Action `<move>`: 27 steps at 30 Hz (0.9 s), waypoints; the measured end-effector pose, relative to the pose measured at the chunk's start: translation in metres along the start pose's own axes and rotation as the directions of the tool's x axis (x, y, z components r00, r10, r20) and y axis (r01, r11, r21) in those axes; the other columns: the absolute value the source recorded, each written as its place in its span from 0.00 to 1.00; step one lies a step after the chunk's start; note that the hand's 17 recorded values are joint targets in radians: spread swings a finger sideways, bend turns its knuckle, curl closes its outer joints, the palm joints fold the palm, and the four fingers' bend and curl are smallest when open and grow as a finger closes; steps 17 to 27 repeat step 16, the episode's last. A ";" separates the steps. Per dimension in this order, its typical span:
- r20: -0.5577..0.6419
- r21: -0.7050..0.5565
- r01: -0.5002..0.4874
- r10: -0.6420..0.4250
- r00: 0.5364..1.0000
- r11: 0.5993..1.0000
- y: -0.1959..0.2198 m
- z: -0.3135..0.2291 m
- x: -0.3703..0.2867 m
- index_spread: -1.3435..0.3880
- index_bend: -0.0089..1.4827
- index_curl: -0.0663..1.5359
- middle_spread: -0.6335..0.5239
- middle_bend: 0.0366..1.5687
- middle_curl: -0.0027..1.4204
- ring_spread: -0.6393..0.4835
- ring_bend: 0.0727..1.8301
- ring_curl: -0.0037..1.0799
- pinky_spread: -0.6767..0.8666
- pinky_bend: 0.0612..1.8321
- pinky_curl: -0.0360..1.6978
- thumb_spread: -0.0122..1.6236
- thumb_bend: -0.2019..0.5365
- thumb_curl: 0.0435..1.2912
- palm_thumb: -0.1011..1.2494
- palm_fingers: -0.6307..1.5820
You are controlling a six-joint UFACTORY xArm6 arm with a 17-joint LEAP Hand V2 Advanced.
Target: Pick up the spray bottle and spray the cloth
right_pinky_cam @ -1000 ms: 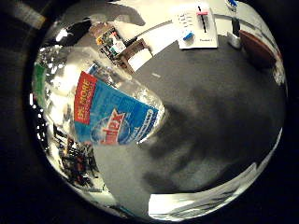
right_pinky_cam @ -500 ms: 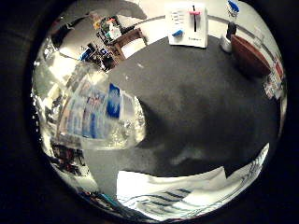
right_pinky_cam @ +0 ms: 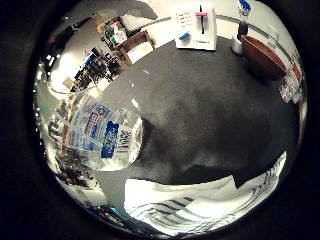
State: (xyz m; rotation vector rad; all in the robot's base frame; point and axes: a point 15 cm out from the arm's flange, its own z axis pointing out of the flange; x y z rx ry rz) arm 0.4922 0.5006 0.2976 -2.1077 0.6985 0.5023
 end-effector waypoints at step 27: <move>-0.198 -0.069 0.065 -0.077 0.977 0.996 -0.010 -0.072 0.003 0.53 0.13 0.22 0.58 0.08 0.16 0.87 0.08 0.23 0.84 0.41 0.17 0.51 0.23 0.23 0.17 0.28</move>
